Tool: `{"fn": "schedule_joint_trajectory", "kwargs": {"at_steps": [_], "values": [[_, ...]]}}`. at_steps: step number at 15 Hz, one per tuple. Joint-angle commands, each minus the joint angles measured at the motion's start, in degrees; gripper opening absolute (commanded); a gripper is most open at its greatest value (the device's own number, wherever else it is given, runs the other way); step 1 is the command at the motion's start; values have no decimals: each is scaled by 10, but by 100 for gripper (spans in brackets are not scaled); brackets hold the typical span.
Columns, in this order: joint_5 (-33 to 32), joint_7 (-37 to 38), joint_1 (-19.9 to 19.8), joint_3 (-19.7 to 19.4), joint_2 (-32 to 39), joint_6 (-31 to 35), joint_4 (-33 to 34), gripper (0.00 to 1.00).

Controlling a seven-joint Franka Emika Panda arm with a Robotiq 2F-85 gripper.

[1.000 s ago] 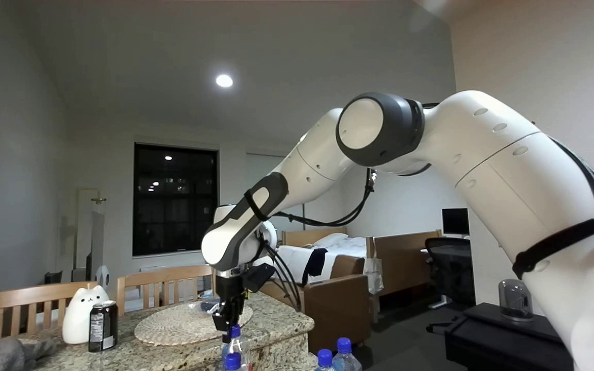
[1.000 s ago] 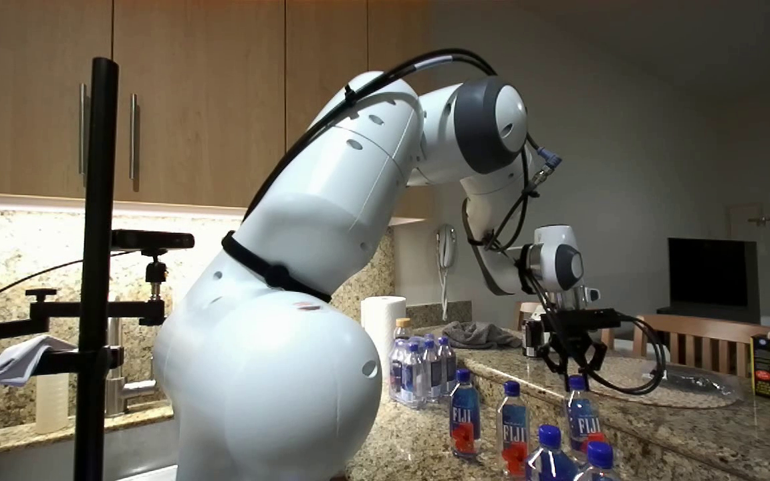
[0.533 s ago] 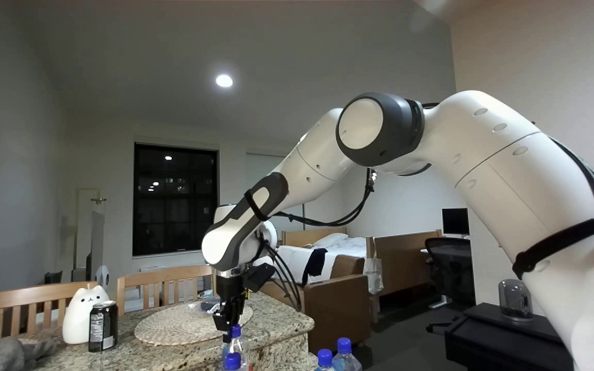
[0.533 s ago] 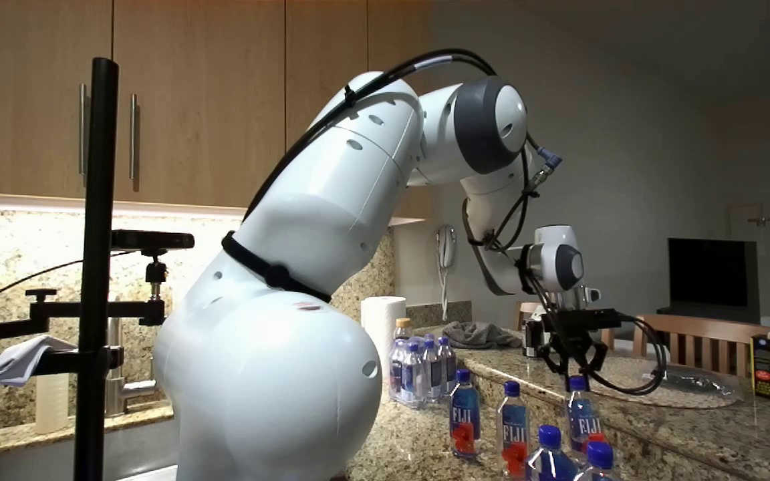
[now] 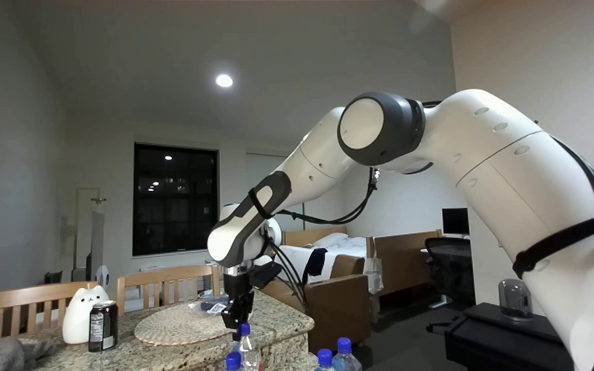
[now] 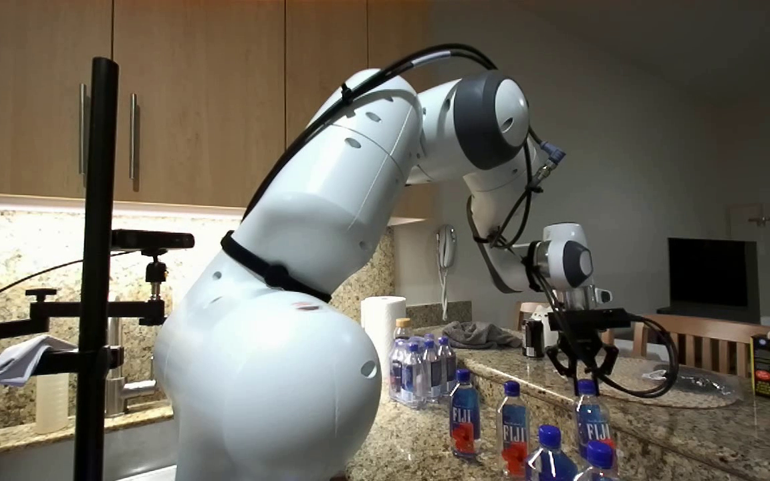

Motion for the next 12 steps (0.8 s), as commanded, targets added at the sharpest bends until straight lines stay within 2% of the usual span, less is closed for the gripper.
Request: {"fn": "schedule_joint_trajectory", "kwargs": {"at_steps": [1, 6, 12], "values": [[35, 10, -17, 11, -36, -38, -38, 14], [108, 34, -28, 15, -63, -21, -82, 14], [97, 90, -16, -5, -107, -2, -131, 14]]}}
